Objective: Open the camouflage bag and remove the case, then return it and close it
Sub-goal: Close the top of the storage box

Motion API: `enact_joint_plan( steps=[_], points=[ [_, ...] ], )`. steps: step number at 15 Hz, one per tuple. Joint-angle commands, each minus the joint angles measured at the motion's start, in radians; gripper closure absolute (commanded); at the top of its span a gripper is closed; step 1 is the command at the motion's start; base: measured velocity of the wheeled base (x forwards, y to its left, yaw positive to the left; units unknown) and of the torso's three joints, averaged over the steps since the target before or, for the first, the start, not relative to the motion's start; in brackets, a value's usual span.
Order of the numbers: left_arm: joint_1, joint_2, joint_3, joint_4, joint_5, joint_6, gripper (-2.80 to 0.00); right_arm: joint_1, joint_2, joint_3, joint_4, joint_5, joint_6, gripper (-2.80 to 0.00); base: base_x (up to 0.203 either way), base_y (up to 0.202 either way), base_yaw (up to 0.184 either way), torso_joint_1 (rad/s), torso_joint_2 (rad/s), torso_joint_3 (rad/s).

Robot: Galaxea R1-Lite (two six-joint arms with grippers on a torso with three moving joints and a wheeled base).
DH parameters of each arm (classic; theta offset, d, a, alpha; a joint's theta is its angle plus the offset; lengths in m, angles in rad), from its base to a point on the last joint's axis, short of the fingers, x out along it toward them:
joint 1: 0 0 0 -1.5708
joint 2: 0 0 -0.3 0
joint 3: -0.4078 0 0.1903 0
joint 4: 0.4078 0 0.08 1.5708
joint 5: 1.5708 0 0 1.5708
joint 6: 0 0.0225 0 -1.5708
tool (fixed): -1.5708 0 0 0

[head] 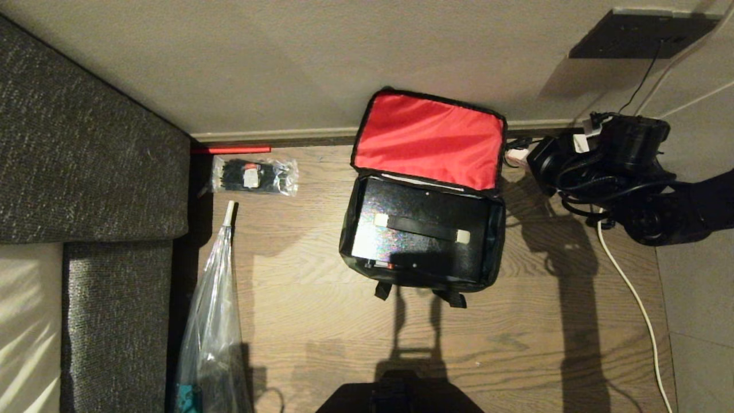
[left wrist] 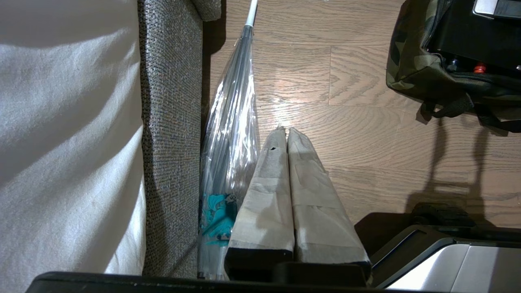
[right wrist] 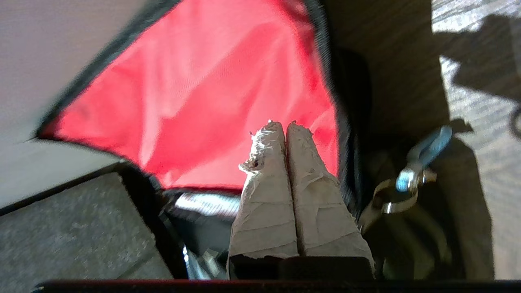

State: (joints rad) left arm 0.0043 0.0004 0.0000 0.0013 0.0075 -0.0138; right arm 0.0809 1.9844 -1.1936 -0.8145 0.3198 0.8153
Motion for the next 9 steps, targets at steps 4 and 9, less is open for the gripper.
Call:
enact_joint_plan(
  steps=[4, 9],
  points=[
    [0.0, -0.002, 0.003, 0.0, 0.0, 0.0, 0.0, 0.0, -0.13, 0.139, 0.009, 0.021, -0.066, 0.0, 0.0, 0.0, 0.0, 0.0, 0.0, 0.0],
    [0.0, -0.002, 0.003, 0.0, 0.0, 0.0, 0.0, -0.005, -0.05, 0.066, 0.036, 0.017, -0.162, -2.8, 0.0, 0.0, 0.0, 0.0, 0.0, 0.0]
  ],
)
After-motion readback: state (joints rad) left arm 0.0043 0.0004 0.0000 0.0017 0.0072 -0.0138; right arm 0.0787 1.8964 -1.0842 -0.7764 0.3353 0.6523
